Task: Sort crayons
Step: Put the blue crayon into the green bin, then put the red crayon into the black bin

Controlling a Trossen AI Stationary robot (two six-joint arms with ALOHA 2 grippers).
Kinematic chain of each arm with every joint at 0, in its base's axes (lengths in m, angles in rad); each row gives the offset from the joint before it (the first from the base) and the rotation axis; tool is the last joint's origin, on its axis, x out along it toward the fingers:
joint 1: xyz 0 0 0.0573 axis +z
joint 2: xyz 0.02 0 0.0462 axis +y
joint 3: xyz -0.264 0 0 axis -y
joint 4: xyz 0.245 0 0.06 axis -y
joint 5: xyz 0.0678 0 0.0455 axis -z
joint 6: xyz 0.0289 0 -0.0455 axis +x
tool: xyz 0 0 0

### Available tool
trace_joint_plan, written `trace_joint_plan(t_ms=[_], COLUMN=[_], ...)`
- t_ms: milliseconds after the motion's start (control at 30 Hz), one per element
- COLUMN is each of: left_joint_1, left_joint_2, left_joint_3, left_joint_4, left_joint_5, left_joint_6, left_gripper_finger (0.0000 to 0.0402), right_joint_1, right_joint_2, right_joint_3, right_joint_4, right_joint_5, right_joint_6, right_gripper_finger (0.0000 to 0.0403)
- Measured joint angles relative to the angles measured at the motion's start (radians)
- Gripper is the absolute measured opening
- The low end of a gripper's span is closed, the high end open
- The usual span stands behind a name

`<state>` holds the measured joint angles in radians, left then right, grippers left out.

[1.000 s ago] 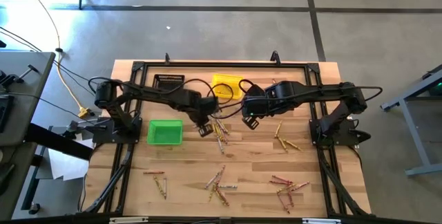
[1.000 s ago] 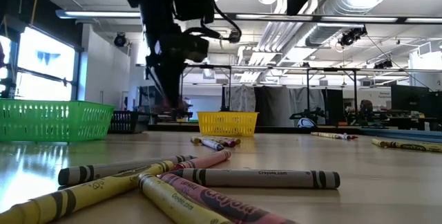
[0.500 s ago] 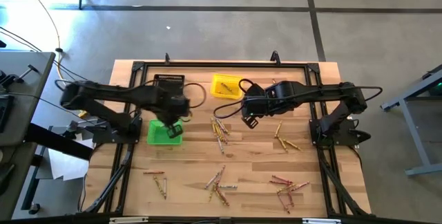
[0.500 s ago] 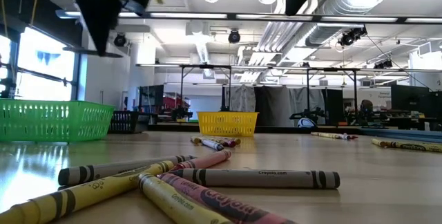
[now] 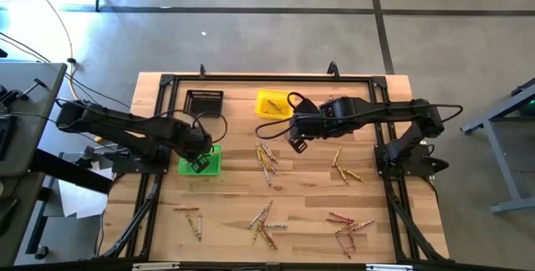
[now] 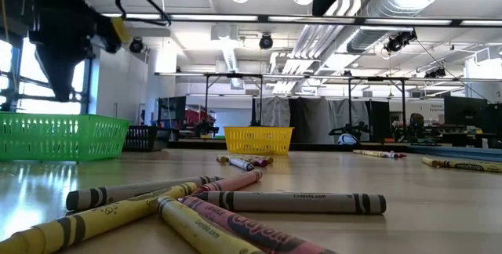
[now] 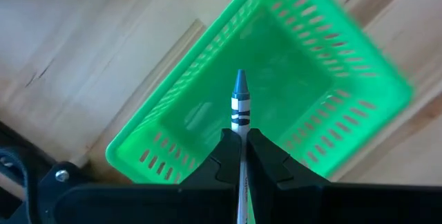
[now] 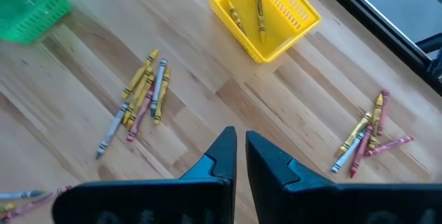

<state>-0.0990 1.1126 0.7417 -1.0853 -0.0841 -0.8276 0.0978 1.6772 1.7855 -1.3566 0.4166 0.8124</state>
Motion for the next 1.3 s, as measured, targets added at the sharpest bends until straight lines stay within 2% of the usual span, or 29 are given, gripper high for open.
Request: trace_joint_plan(t_ms=[467,933,1133,1300], left_joint_1=[0.0,0.002,0.002,0.002], left_joint_2=[0.004,0.003,-0.002,-0.002], left_joint_3=[-0.051,-0.051,-0.046,0.02], left_joint_4=[0.074,0.12,0.272,0.339], left_joint_5=[-0.028,-0.027,0.028,0.041], left_joint_6=[0.07,0.125,0.143,0.224], left_gripper_finger=[0.003,0.0094,0.0092,0.0082], right_joint_1=[0.0,0.0,0.0,0.0], right_joint_2=[0.0,0.0,0.0,0.0], right_joint_3=[0.0,0.0,0.0,0.0], right_joint_4=[0.023,0.036,0.035,0.035], right_joint_5=[0.0,0.007,0.007,-0.005], right_joint_6=[0.062,0.062,0.051,0.037], right_gripper_finger=[0.0017,0.0017,0.0017,0.0017])
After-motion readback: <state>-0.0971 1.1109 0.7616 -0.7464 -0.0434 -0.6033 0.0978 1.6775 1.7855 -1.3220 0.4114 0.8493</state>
